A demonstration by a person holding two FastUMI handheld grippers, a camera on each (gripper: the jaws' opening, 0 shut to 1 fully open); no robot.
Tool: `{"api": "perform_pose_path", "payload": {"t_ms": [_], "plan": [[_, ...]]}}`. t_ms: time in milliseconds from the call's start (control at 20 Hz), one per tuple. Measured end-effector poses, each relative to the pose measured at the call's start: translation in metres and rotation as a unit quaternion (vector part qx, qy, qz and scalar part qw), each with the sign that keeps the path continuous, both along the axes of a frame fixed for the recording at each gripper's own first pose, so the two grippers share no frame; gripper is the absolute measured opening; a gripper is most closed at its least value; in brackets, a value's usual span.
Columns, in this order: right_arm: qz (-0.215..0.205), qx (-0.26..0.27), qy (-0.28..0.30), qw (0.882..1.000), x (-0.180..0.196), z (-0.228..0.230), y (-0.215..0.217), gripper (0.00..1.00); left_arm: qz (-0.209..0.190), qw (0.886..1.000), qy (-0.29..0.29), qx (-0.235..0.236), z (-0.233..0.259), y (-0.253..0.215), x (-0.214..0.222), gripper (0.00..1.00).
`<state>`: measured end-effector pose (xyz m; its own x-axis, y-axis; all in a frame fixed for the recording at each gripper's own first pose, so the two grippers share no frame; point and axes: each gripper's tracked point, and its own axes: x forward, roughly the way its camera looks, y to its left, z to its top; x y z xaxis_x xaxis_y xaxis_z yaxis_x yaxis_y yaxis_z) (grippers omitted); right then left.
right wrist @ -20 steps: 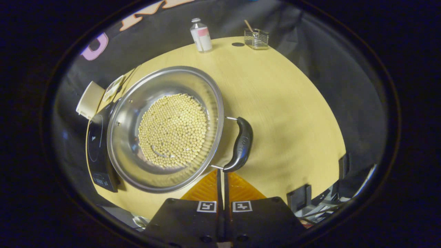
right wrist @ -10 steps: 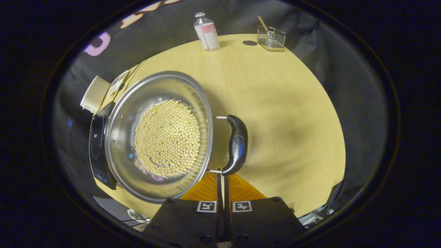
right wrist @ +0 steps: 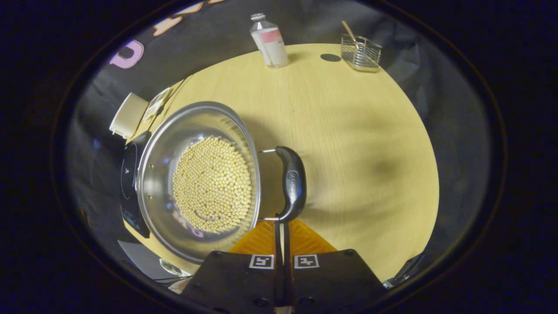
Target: First push the handle of the pot to place it horizontally, then grasp the pot with both hands and set it on the induction cooktop.
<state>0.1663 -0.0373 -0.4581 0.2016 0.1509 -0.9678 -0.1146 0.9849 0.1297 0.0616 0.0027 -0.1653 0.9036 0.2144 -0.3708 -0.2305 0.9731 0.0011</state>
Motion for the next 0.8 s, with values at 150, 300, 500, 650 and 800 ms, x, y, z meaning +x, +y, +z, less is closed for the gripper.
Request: {"api": "perform_pose_path", "payload": {"t_ms": [150, 300, 500, 650, 800], "plan": [[0.012, 0.038, 0.019, 0.999, -0.009, 0.007, 0.002, 0.05, -0.007, 1.0, 0.014, -0.003, -0.014, -0.015, 0.011, 0.96], [0.015, 0.066, 0.031, 0.997, -0.015, 0.019, -0.006, 0.12, -0.035, 0.999, 0.037, -0.013, -0.031, -0.03, 0.023, 0.96], [0.006, 0.134, 0.057, 0.989, -0.021, 0.04, -0.006, 0.69, -0.092, 0.992, 0.066, -0.063, -0.055, -0.055, 0.043, 0.96], [-0.018, 0.198, 0.071, 0.978, -0.014, 0.052, 0.004, 1.0, -0.133, 0.979, 0.112, -0.109, -0.08, -0.066, 0.057, 0.96], [-0.04, 0.216, 0.078, 0.972, 0.002, 0.045, 0.009, 1.0, -0.167, 0.958, 0.173, -0.157, -0.111, -0.072, 0.072, 0.96]]}}
